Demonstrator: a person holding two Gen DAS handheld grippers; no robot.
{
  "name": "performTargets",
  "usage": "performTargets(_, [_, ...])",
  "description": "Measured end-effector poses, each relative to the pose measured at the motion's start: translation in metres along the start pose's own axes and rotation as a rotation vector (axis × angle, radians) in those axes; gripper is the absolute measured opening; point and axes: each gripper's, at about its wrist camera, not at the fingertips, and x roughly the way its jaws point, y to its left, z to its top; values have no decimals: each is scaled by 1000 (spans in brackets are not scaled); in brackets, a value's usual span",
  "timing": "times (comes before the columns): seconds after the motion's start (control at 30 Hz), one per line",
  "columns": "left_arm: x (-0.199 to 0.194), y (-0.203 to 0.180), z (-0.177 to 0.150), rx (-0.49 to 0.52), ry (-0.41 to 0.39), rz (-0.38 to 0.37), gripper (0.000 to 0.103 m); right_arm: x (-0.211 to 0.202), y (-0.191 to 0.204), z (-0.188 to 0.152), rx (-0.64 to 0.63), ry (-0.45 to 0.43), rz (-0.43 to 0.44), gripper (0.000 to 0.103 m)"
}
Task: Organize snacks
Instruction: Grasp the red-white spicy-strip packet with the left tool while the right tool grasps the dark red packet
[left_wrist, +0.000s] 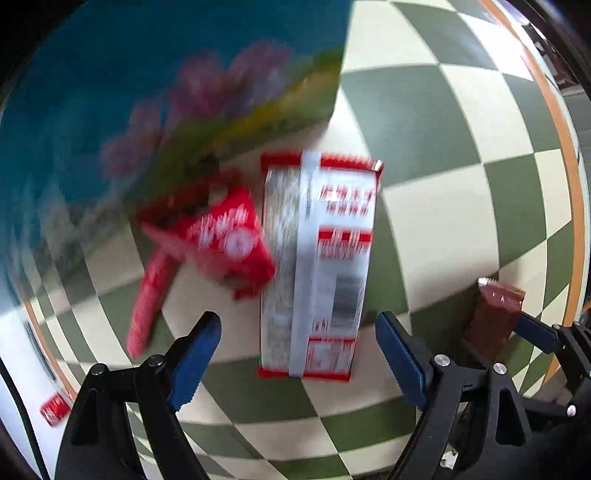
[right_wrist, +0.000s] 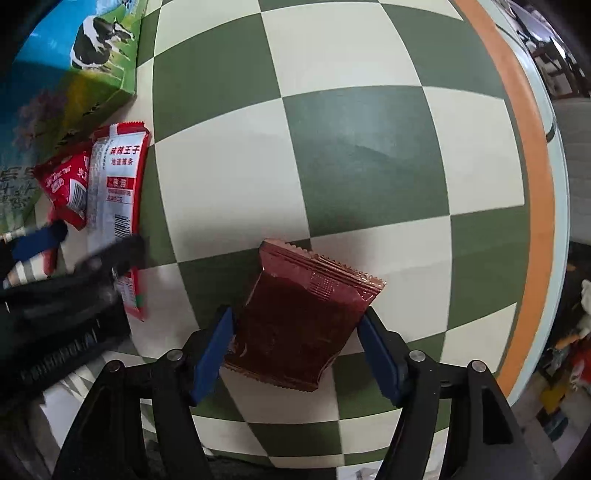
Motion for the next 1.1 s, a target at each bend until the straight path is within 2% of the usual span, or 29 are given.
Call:
performTargets(0.17, [1,10,1,-13,-48,35,85,-1,-1,-4,6,-6,0,72])
performTargets(0.2, [1,10,1,-13,-50,35,74,-2,1,-5,2,-9,-6,72])
performTargets(0.3, [-1,8,-3,-11,-54,-19,54,-7,3,-3,-16,-28,-15,70])
performTargets(0.33, [0,7,-8,-9,-54,-19,52,-3,13,4,-22,-32,-18,67])
performTargets(0.43, [3,6,-20,-8,-38,-29,52,-6,18,3,-59,-40,-26,65])
performTargets(0.57, [11,17,-54,-29,13,-76,51,-5,24,-4,-115,-24,-18,64])
performTargets(0.6, [13,21,-63,-35,27,-83,51,7,19,-20,-137,-19,-18,64])
performTargets(0.7, [20,35,-87,-65,69,-122,51,11,26,-37,-192,0,-20,64])
performTargets(0.77, [27,44,-94,-88,98,-153,54,13,30,-41,-219,7,-33,65])
performTargets(0.9, [29,61,-91,-157,98,-232,61,13,36,-48,-203,8,-26,68])
performTargets(0.97, [32,62,-90,-157,114,-232,66,14,38,-45,-186,14,-19,71])
performTargets(1.1, [30,48,-83,-156,95,-162,63,14,39,-45,-168,7,-24,71])
